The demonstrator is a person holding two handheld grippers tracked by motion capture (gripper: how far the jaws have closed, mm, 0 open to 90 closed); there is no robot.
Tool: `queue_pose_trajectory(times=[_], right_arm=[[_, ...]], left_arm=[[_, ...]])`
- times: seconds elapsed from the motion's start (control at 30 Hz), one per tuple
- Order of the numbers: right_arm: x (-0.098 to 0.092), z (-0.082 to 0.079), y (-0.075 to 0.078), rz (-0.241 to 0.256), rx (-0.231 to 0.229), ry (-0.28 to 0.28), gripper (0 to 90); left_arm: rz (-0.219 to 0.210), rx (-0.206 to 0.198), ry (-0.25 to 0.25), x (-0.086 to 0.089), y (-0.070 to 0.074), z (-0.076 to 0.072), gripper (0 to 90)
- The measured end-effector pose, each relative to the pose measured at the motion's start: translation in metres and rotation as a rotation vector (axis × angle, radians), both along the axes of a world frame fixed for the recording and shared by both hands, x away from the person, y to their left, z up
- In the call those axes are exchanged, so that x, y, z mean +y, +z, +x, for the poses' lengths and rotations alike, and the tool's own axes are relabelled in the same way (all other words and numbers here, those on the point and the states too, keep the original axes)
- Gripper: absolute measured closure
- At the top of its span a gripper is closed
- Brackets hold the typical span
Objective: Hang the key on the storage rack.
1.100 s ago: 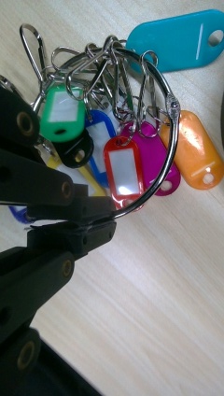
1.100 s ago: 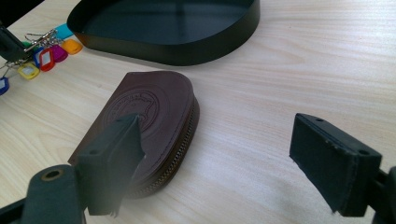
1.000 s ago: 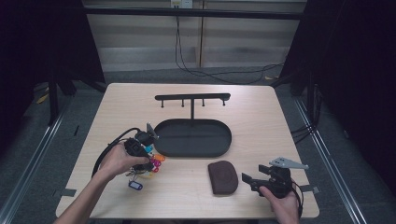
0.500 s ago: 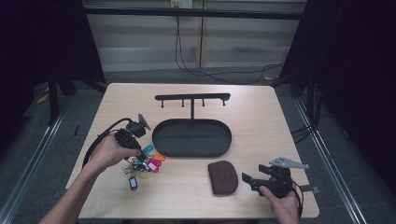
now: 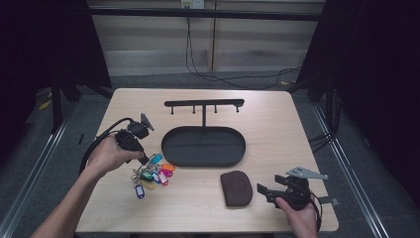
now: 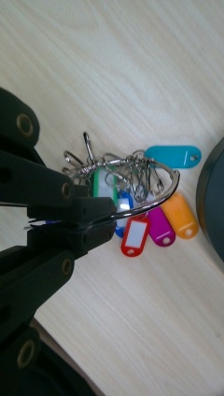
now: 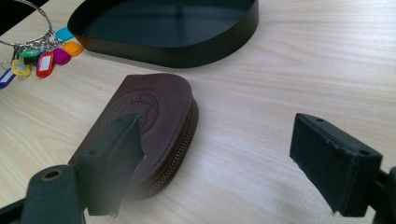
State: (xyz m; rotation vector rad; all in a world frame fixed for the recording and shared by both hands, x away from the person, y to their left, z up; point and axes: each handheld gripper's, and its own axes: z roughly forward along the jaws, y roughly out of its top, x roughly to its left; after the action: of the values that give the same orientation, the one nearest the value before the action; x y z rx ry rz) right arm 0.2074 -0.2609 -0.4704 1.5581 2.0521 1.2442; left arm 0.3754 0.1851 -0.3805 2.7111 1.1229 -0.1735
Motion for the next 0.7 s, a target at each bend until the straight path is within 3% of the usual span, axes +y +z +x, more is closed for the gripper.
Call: queue_pose_trajectory(times=[0.23, 0.7], right_arm=[[-0.001, -0.001, 0.001, -0.002, -0.001, -0.002, 16.9], [-0.002, -0.001, 0.001, -0.005, -0.010, -0.005, 17.5]], left_arm=[[0.045, -0.028, 0.001, 0.000, 0.007, 0.002, 88.1], [0.046, -0.054, 0.007, 0.002, 0.032, 0.002, 88.2]])
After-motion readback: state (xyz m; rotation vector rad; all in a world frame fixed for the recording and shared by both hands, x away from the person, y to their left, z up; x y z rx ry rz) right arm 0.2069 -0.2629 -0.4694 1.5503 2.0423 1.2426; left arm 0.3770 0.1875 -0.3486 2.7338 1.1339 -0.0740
